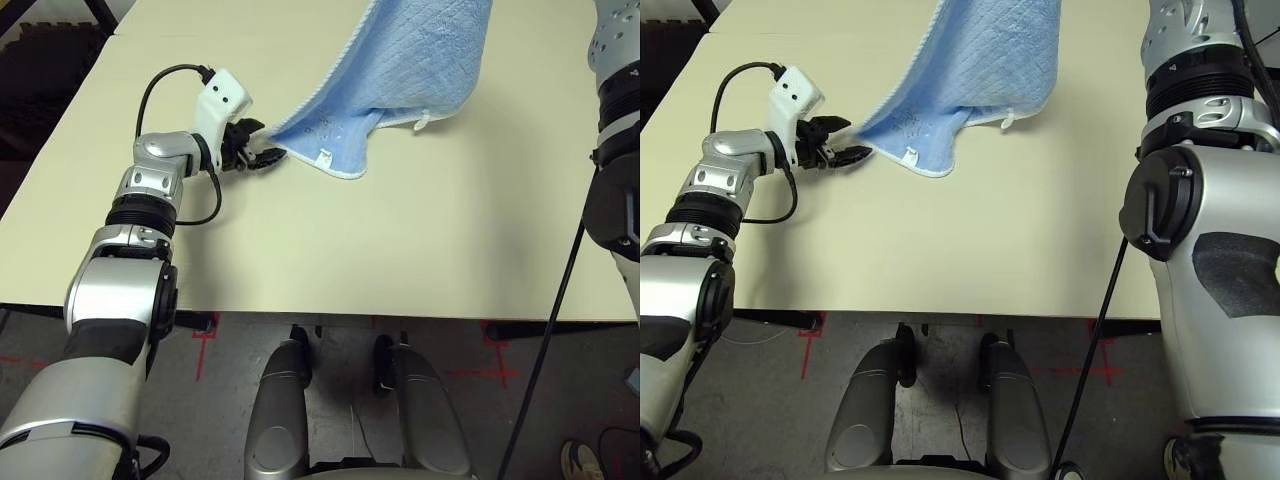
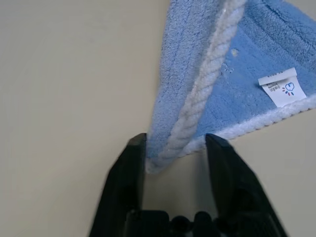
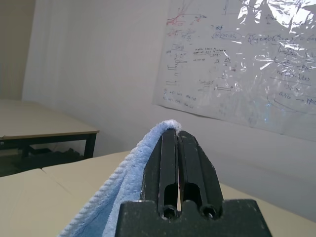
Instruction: Fold the towel and set it aside.
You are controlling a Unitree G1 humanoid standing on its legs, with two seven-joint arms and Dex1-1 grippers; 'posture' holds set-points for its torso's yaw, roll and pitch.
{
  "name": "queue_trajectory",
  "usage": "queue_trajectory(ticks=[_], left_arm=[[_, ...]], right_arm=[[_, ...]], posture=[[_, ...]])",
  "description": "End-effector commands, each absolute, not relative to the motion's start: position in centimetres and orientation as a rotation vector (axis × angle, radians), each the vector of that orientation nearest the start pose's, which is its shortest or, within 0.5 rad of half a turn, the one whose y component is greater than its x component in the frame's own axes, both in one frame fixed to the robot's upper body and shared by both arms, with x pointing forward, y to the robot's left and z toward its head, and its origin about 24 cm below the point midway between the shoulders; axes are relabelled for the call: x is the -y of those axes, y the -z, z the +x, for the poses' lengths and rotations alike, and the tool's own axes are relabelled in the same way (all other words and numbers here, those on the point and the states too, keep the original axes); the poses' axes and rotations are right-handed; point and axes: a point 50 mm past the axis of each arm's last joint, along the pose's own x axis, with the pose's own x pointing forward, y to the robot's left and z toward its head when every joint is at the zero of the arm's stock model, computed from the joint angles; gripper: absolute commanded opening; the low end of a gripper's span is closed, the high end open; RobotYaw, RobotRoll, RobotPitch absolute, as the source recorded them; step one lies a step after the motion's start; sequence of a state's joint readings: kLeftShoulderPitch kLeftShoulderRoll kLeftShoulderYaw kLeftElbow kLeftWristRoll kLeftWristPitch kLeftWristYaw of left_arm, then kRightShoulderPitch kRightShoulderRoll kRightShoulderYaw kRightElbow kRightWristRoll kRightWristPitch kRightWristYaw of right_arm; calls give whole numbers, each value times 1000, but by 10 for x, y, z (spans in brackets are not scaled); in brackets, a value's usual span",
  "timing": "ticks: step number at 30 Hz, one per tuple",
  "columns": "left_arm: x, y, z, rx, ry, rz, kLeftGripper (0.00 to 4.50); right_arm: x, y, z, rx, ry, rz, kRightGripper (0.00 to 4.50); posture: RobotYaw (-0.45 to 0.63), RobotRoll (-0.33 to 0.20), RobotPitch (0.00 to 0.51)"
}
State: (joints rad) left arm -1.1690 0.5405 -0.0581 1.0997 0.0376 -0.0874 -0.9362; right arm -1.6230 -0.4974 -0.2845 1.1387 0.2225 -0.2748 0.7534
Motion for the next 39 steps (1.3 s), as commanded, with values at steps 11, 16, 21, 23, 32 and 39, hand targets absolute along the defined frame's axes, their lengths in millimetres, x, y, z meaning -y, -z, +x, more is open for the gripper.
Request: queue_trajectory(ticks=[11,16,21,23,32,39], left_arm=[[-225,-221,398,-139,736,619,65],[-242,-261,394,-73,649,596,65],[-261,-292,385,-62,575,578,65],[-266,-300,383,-60,542,584,65],[-264,-301,391,-138,470,513,65],[-266,-288,396,-177,411,419,65]], right_arm=[[197,-417,369,857,-518,-146,0],[226,-381,380,724,-436,-114,0],[248,-321,389,470,-492,-89,0],[254,-299,389,336,-524,-83,0],[259,-256,397,-71,-456,-149,0],[258,-256,401,-162,-415,-169,0]], posture=[[77,0,281],[93,0,303],[119,0,327],[122,0,336],[114,0,369],[88,0,382]])
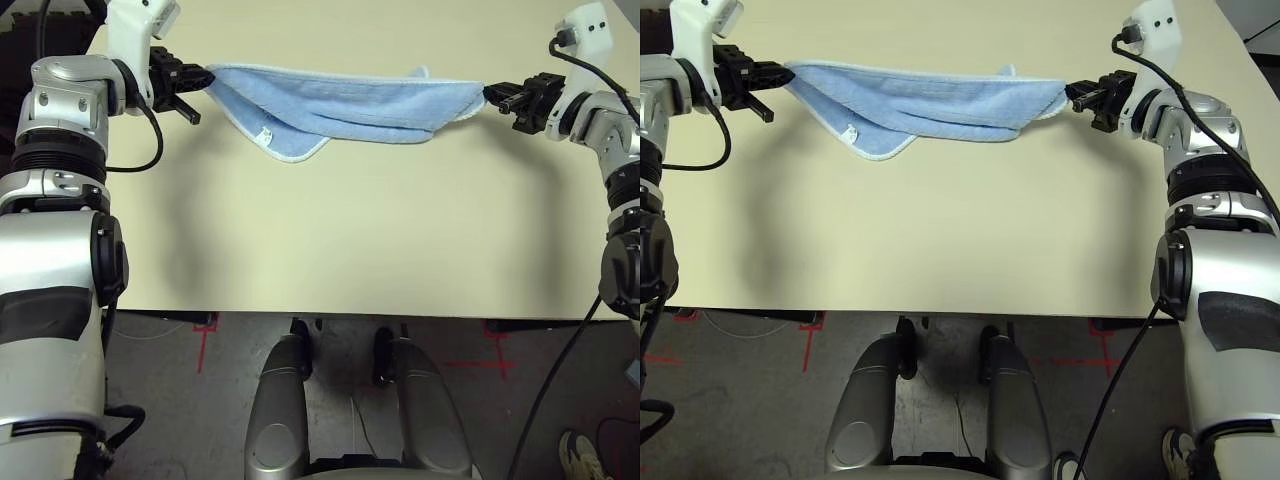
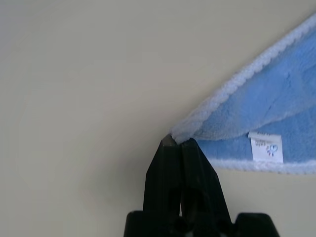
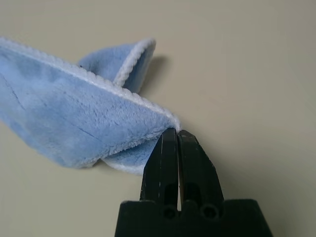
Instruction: Fold the towel and set it aside.
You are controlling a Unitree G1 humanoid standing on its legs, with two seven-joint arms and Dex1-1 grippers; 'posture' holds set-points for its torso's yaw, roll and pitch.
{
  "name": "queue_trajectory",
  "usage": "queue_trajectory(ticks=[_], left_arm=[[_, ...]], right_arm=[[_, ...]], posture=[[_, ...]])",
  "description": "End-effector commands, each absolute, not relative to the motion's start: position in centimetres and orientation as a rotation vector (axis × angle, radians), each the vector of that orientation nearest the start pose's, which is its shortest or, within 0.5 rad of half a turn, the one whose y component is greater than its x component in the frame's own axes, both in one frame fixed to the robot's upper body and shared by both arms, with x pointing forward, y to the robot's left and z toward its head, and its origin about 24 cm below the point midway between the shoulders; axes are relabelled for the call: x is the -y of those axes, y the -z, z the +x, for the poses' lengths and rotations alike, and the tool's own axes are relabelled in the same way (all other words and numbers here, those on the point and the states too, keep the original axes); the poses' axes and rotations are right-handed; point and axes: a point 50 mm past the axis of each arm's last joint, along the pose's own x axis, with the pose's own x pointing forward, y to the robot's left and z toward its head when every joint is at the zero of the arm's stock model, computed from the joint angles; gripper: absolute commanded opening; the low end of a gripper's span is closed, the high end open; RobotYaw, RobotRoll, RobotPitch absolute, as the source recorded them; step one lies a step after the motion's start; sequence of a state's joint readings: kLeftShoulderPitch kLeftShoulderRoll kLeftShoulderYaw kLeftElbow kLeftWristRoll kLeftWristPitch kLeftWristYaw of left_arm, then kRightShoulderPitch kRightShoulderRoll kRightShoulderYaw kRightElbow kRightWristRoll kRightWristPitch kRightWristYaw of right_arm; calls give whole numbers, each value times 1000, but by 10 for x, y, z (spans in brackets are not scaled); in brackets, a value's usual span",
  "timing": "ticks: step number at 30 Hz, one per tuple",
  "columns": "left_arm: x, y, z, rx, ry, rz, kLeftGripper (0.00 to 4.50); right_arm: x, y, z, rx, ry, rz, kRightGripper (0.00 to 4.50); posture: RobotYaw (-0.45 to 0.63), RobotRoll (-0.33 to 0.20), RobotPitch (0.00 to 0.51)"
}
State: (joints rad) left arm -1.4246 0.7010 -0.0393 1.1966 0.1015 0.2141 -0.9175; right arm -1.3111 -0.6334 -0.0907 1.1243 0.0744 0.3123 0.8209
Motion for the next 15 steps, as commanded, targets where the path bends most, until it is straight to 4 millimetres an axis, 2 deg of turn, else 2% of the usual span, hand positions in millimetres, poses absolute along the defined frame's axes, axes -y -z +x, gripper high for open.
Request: queue_trajectory(ticks=[1,3,5,7,10,13,15], left_arm=[[-267,-287,397,-161,371,423,65],[-270,-291,400,-95,258,460,65],[-269,-305,402,37,139,490,65],[-264,-325,402,198,76,476,65],[-248,-370,389,581,92,350,65],[-244,-391,379,766,102,248,65],[-242,-389,377,802,131,264,65]], right_arm=[[258,-257,402,-149,-377,-206,0],[257,-268,407,-47,-281,-261,0],[256,-293,408,154,-164,-263,0],[255,-324,403,386,-72,-230,0],[259,-365,385,695,18,-181,0],[263,-379,373,836,33,-187,0],[264,-376,372,850,-11,-203,0]], posture=[[86,0,382],[84,0,379],[80,0,375],[78,0,372],[75,0,369],[73,0,368],[68,0,366]])
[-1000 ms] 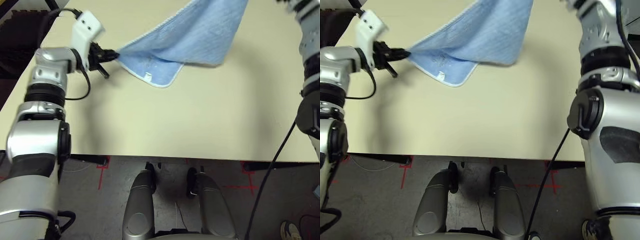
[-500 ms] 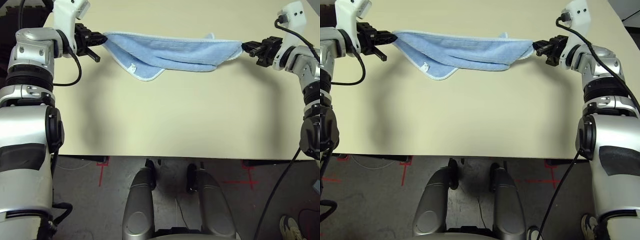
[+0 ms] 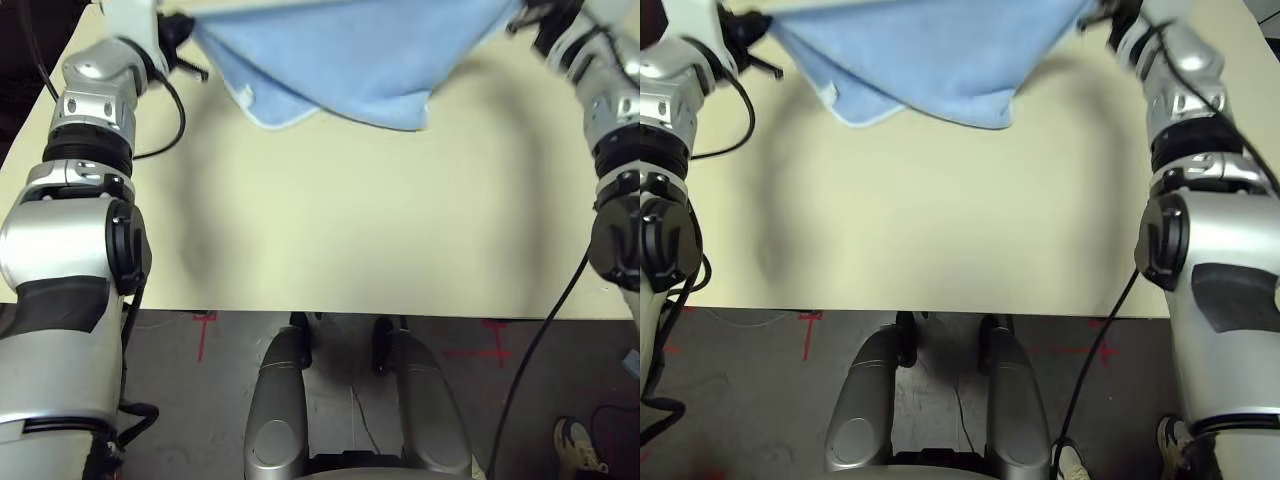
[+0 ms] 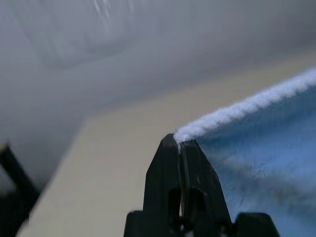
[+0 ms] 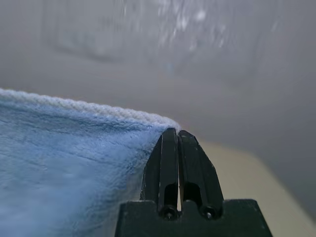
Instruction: Fold the towel and set it aside.
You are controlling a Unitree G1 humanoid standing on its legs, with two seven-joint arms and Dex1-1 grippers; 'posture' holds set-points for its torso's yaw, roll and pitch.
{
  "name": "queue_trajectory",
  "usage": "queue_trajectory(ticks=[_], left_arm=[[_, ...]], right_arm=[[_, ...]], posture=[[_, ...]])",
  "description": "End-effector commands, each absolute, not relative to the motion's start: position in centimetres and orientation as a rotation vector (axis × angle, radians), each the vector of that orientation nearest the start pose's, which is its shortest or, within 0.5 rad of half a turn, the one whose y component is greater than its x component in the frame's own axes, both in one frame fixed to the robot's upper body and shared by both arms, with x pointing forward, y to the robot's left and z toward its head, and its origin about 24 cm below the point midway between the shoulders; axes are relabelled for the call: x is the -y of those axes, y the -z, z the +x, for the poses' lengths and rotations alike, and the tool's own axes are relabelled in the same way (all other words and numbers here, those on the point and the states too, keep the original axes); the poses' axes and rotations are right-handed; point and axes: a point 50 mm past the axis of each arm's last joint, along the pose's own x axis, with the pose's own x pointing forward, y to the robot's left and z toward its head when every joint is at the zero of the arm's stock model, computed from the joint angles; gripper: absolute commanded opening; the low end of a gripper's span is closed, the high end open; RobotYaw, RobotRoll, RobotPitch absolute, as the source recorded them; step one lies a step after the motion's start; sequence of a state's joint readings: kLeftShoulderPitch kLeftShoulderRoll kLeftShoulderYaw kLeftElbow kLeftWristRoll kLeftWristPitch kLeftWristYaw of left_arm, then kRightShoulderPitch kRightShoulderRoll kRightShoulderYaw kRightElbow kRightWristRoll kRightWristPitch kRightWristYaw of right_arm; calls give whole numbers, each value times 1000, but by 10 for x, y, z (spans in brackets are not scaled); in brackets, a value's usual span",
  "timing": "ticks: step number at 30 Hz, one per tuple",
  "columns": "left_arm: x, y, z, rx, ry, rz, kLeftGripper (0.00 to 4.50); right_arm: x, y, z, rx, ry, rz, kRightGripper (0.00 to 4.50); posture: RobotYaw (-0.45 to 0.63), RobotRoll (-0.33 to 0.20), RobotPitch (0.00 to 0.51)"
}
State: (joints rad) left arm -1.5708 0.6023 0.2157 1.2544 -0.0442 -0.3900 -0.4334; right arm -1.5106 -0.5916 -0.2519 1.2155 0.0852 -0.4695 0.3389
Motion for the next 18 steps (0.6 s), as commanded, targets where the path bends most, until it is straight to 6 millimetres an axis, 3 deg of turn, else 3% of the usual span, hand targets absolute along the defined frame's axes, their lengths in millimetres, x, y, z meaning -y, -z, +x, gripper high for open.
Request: queue_trajectory(ticks=[1,4,8,13,18], left_arm=[[-242,-383,379,772,156,285,65],[-245,-359,387,600,217,454,65],[-255,-315,391,230,447,604,65],[-269,-288,380,-9,656,652,65],[-280,-278,367,-202,771,693,65]], right_arm=[[263,-371,373,831,-57,-204,0],[265,-354,378,745,-156,-199,0],[273,-313,384,468,-370,-205,0],[286,-268,373,196,-595,-281,0],[287,-251,361,28,-763,-314,0]], posture=[[68,0,366],[62,0,367],[56,0,358],[48,0,341],[43,0,339]])
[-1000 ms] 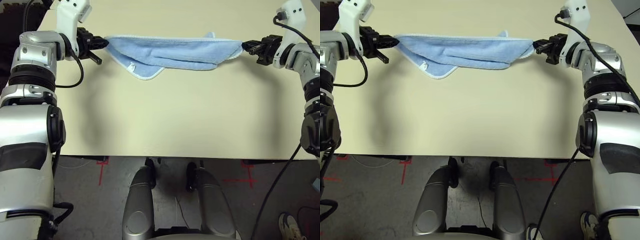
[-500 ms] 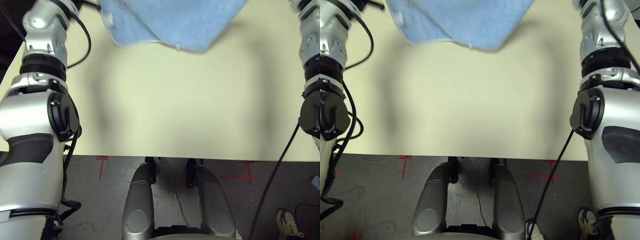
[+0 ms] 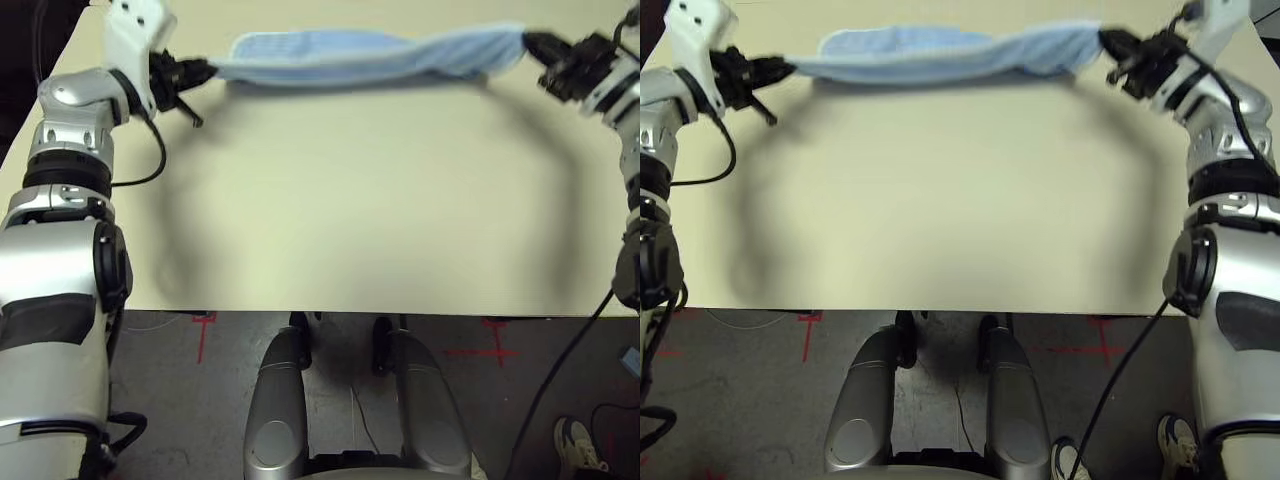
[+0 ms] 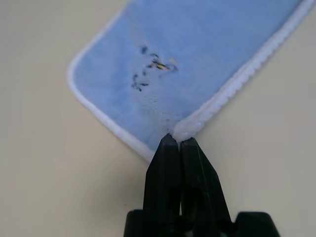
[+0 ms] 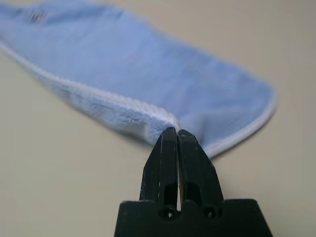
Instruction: Fold the towel and set it aside.
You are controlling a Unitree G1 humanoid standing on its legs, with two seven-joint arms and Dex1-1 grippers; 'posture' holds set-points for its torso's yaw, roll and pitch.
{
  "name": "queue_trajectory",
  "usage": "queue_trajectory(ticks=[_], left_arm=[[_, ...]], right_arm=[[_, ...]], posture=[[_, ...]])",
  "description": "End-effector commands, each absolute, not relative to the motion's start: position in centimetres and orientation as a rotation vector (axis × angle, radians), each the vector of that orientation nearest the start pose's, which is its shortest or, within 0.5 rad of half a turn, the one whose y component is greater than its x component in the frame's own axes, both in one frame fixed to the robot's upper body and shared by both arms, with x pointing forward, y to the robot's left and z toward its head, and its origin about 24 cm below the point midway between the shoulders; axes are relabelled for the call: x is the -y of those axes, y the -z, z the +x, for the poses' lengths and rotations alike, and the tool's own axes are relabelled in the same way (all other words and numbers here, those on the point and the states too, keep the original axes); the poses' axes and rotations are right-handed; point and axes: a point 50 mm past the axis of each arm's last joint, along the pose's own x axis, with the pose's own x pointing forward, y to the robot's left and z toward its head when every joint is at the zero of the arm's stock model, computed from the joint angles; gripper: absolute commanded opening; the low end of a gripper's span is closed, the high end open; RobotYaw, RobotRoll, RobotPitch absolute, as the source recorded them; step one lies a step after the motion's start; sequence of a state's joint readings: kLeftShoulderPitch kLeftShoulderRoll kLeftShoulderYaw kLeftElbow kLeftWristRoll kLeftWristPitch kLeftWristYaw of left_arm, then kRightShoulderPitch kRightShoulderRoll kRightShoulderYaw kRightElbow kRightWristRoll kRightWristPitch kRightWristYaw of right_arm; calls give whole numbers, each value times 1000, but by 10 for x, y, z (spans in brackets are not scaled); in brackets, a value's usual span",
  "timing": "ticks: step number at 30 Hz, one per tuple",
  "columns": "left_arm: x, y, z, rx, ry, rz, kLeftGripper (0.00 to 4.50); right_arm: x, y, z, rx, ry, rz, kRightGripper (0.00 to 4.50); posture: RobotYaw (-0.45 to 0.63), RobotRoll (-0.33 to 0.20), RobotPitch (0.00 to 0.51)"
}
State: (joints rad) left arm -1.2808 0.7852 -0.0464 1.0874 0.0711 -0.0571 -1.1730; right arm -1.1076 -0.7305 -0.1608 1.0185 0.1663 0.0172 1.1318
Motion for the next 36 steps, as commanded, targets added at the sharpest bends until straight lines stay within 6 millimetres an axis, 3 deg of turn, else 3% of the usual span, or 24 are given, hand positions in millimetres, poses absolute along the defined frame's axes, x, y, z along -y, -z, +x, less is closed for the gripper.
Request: queue_trajectory(ticks=[1,5,9,15,28,36], left_arm=[[-282,-277,364,-237,790,699,65],[-297,-264,348,-456,895,741,65],[-305,-258,338,-554,944,777,65],[-309,-259,330,-583,985,850,65],[-298,-279,316,-593,1063,770,65],[-306,-272,306,-687,1079,729,65]], right_arm=[[287,-250,359,4,-785,-327,0],[287,-242,350,-135,-891,-455,0],[288,-234,344,-230,-964,-528,0],[293,-228,325,-416,-1118,-503,0],[293,-234,312,-473,-1158,-478,0],[292,-227,309,-526,-1190,-563,0]], posture=[[40,0,338],[36,0,338],[39,0,338],[54,0,334],[43,0,334],[48,0,333]])
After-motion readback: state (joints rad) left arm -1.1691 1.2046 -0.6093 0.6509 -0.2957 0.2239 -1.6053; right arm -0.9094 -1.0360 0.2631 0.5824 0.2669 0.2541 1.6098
